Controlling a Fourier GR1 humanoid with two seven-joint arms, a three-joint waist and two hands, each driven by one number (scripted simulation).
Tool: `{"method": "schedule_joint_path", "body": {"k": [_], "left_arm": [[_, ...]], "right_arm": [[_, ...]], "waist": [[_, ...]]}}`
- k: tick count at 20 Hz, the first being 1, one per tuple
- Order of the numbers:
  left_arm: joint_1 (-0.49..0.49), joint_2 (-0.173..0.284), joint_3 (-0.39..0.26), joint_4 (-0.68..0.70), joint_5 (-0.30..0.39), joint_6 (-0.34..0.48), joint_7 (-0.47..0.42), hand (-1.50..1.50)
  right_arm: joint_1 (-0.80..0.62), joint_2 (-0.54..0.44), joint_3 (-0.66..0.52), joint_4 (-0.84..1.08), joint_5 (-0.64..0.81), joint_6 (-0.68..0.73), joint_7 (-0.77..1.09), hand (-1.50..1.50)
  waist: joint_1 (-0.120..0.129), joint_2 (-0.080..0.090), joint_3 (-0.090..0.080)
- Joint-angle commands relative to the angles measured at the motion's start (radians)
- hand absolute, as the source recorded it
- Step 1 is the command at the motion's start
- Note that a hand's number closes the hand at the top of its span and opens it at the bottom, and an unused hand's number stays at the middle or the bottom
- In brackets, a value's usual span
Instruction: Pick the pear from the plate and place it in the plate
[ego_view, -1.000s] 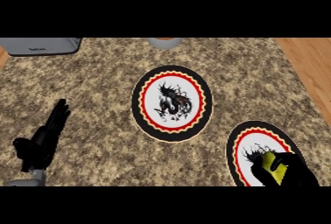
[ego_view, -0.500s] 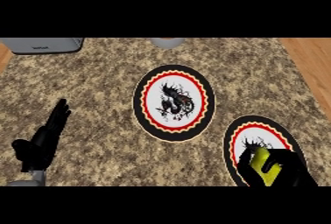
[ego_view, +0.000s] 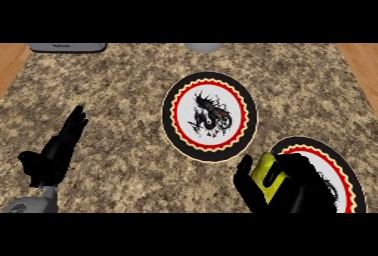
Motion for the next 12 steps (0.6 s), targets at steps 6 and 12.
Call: {"method": "schedule_joint_path", "body": {"k": [6,12], "left_arm": [[-0.025,-0.043,-0.034,0.031,-0.034,0.003,-0.042,0.0],[-0.048,-0.045,-0.024,0.031,-0.021,-0.002,-0.007,0.0]], "right_arm": [[-0.38,0.021,-0.066,0.283,-0.173,0.091,0.275,1.5],[-0.547,0.021,-0.168,0.522,-0.279,0.004,0.25,1.5]], "waist": [[0.039,0.012,0.005],[0.05,0.015,0.006]]}}
